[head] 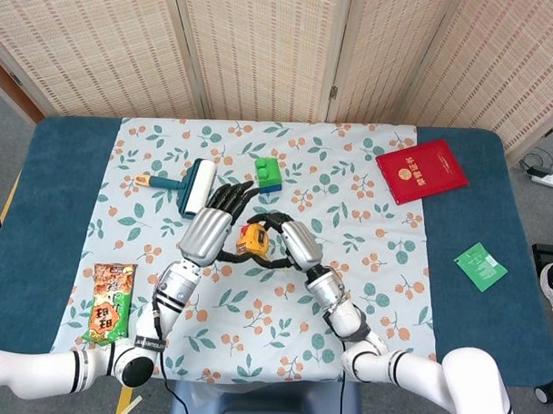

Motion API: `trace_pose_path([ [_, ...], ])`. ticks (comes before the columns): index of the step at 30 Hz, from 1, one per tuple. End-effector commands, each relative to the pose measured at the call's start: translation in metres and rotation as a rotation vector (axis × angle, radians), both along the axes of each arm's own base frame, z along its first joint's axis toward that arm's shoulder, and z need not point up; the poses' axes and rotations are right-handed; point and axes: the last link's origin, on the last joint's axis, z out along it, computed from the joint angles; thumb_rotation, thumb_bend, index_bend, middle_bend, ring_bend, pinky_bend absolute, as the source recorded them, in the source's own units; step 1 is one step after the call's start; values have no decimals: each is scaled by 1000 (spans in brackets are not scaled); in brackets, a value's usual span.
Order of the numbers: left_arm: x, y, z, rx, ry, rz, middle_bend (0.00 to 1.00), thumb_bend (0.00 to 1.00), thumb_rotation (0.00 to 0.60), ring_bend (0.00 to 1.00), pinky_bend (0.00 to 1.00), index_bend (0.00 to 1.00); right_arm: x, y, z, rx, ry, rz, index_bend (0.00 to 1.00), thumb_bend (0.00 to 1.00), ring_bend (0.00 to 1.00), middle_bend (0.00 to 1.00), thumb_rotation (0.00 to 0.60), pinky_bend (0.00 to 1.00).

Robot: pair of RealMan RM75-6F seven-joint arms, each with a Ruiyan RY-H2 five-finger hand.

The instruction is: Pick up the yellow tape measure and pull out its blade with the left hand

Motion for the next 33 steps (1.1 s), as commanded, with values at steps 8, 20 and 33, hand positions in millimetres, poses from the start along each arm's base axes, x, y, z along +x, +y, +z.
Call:
trace_pose_path([
  [8, -3, 3, 2, 4, 17, 15, 62, 191, 600, 29, 0, 0, -4, -1, 2, -1, -4, -8, 588, 468, 397, 508, 600, 213],
  [20, -8, 5, 5, 5, 27, 21, 62, 412, 600, 28, 0, 0, -6, -1, 3, -2, 1, -11, 588, 468, 397, 508, 600, 213],
  [33, -14, 8, 7, 4, 23, 31, 62, 581, 600, 28, 0, 17, -8, -2, 2, -1, 15, -21, 588, 468, 396, 508, 600, 214],
])
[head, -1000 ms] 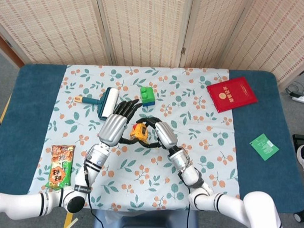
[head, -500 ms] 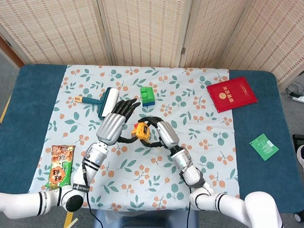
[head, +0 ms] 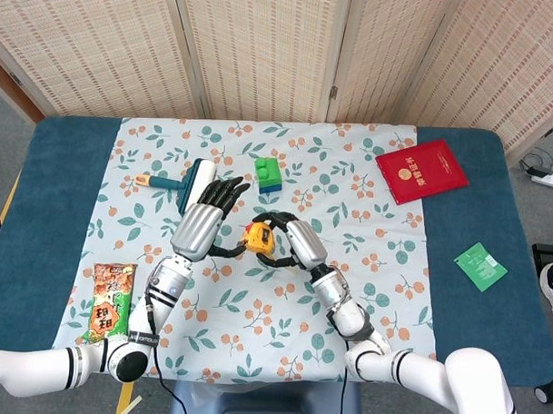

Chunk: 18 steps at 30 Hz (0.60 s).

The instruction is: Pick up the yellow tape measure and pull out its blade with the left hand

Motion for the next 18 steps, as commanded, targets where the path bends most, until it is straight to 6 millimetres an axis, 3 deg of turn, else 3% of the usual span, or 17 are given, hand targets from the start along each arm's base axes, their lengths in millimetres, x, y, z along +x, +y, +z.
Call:
trace_pose_path([
  [1, -1, 0, 0, -2, 1, 0, 62, 589, 600, 28, 0, 19, 0, 0, 0, 0, 2, -2, 588, 468, 396, 507, 600, 214],
  [8, -3, 0, -2, -2, -9, -5, 62, 632, 600, 37, 0, 111, -1, -1, -1, 1, 2, -10, 588, 468, 399, 506, 600, 214],
  [18, -5, 2, -4, -4, -19, 1, 98, 704, 600, 55, 11, 364, -1, -2, -1, 1, 1, -14, 588, 468, 399, 506, 600, 214],
])
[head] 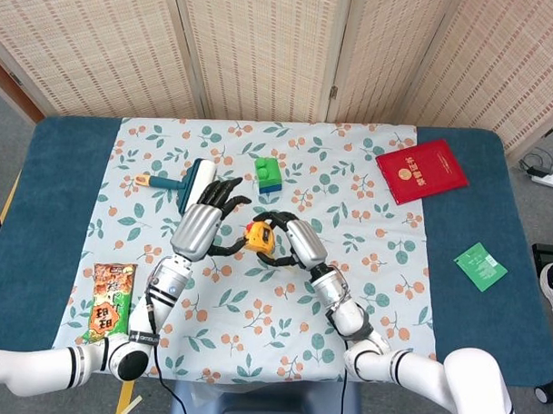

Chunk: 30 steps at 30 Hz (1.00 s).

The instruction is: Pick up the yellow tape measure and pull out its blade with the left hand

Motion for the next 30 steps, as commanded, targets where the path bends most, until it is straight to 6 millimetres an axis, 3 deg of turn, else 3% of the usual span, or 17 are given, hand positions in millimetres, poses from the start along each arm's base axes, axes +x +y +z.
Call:
trace_pose_path([
  [1, -1, 0, 0, -4, 6, 2, 105, 711, 600, 58, 11, 398, -1, -1, 0, -2, 0, -3, 588, 468, 398, 506, 600, 213],
  [8, -3, 0, -1, -13, 7, 7, 159, 811, 600, 81, 14, 538, -2, -2, 1, -3, -3, -9, 588, 468, 400, 506, 600, 213],
  [30, -9, 4, -7, -2, -7, 27, 208, 902, 600, 99, 42, 605, 0, -15, 4, -8, -12, -51, 588, 468, 404, 504, 600, 214],
])
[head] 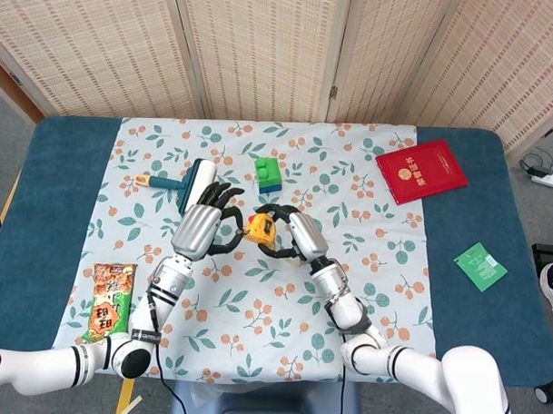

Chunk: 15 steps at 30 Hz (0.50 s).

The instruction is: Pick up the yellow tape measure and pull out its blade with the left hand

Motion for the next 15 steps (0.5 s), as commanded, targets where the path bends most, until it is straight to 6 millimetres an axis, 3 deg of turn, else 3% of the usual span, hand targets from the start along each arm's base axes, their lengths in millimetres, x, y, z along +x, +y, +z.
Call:
trace_pose_path([
  [1, -3, 1, 0, 4, -2, 9, 210, 906, 600, 100, 43, 608, -2, -2, 1, 1, 7, -6, 588, 468, 404, 504, 600, 213],
  [8, -11, 5, 9, 17, -65, 59, 212, 911, 600, 101, 48, 607, -16, 0, 8, -3, 59, -2, 588, 468, 402, 503, 600, 213],
  [15, -25, 9, 29, 32, -117, 100, 213, 910, 600, 102, 48, 602, -45, 6, 32, -29, 133, -5, 588, 468, 401, 503, 600, 213],
])
